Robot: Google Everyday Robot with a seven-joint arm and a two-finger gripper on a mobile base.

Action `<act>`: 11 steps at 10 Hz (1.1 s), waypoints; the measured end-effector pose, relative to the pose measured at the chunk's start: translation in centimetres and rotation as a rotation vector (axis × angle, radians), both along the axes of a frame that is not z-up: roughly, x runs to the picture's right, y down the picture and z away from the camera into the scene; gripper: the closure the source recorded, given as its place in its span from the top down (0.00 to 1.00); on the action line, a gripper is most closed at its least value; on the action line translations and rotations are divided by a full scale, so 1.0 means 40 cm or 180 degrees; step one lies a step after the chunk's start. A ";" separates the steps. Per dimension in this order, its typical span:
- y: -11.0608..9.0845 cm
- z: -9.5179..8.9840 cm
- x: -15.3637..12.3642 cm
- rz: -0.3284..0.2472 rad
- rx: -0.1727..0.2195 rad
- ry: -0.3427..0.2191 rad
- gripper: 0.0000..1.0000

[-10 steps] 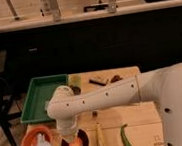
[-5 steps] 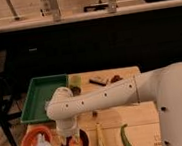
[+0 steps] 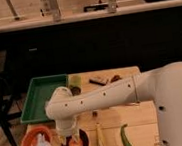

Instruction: Place apple in plastic cup

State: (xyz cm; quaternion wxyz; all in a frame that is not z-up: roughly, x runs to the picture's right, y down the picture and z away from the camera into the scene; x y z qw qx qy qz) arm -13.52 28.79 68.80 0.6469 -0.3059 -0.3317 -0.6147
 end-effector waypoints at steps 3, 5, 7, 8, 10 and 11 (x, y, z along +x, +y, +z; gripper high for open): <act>0.000 0.009 0.001 -0.0012 -0.0024 0.0004 0.50; 0.001 0.016 0.009 -0.0007 -0.0050 0.0025 0.50; 0.004 0.023 0.017 0.0005 -0.0079 0.0044 0.50; 0.007 0.027 0.023 0.0011 -0.0098 0.0057 0.50; 0.012 0.033 0.029 0.0022 -0.0124 0.0070 0.53; 0.022 0.042 0.038 0.0045 -0.0175 0.0080 0.71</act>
